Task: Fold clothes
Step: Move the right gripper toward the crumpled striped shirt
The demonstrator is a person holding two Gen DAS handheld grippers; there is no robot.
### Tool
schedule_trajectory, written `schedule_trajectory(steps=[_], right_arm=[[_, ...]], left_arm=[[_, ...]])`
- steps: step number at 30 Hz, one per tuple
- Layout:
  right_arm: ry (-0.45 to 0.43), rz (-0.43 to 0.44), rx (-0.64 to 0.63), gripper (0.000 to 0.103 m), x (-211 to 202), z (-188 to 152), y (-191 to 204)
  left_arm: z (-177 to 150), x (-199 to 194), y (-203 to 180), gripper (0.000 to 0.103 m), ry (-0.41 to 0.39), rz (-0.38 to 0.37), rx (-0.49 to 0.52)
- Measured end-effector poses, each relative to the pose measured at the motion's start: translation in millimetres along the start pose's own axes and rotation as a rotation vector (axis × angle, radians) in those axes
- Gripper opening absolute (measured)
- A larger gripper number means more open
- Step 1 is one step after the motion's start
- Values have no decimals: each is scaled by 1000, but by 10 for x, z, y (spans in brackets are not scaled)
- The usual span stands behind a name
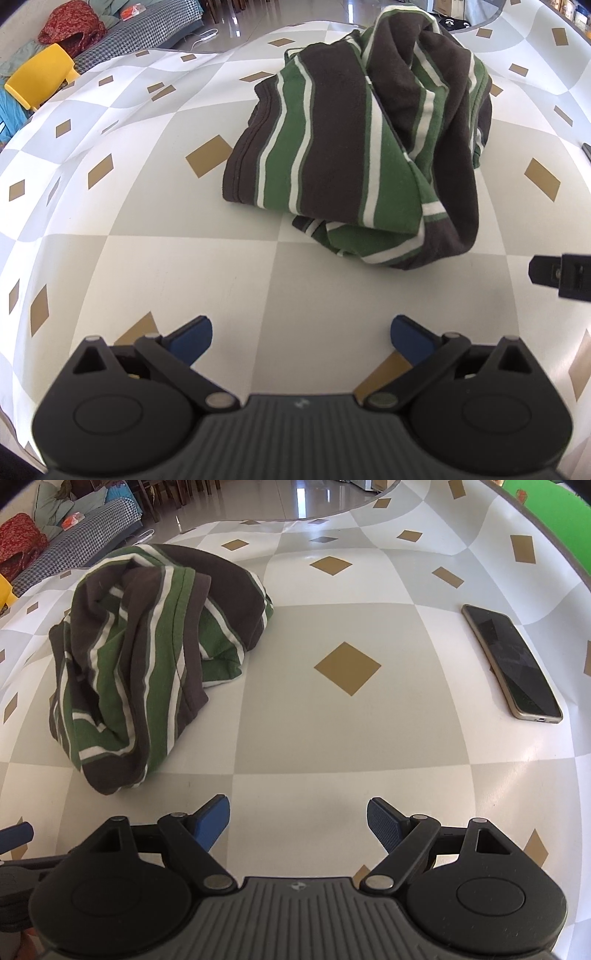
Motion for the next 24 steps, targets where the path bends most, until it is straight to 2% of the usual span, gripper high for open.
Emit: schedule_trajectory(steps=[4,17,24], right_arm=[[21,-10,16,81,-35,-105,0],[-11,-81,16,82,-132,-275,-15],[-4,-92,64,82,-157,-348,-48]], left_arm=[[-31,-80,29,103,3,18,-5],[-190,15,169,103,52,-42,-69],[-248,-37,164,103,39,-49,-76]])
Point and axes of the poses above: each gripper's, at about its wrist camera, not at the fingertips, and x roughly the way its jaws point, y to its left, z to its top, the point moved 5 cm from there along x, roughly the way its jaws point, and after that the axes turned 14 degrees about -y, right-handed, at the moved point
